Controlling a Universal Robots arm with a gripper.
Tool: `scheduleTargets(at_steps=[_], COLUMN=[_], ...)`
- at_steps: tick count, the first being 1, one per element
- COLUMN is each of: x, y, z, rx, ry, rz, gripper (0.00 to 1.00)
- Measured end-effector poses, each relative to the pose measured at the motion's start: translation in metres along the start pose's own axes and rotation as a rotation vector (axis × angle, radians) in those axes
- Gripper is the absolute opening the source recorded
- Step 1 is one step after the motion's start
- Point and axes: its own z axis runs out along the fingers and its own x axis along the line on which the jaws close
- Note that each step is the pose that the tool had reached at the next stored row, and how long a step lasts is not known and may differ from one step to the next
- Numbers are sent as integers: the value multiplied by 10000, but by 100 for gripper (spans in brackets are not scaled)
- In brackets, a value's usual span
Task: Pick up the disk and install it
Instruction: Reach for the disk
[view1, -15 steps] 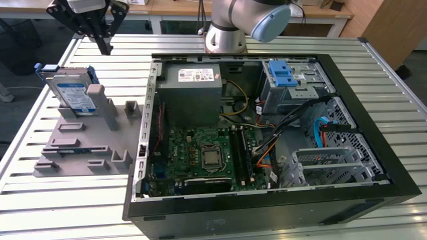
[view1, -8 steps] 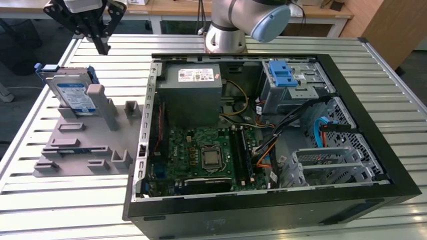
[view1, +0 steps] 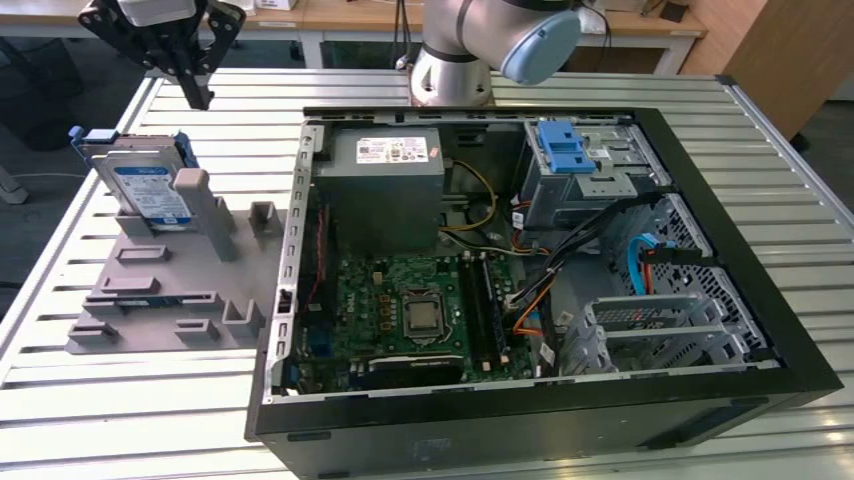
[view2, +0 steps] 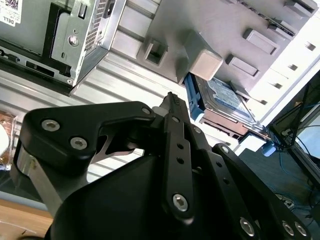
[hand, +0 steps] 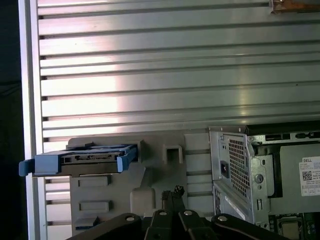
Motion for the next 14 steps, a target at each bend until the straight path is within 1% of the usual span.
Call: scheduleTargets(at_steps=[7, 14], x=[38, 57], y=[-1, 3], z=[3, 5], rx=[-7, -8], ry=[6, 6], rz=[0, 1], gripper=[11, 11])
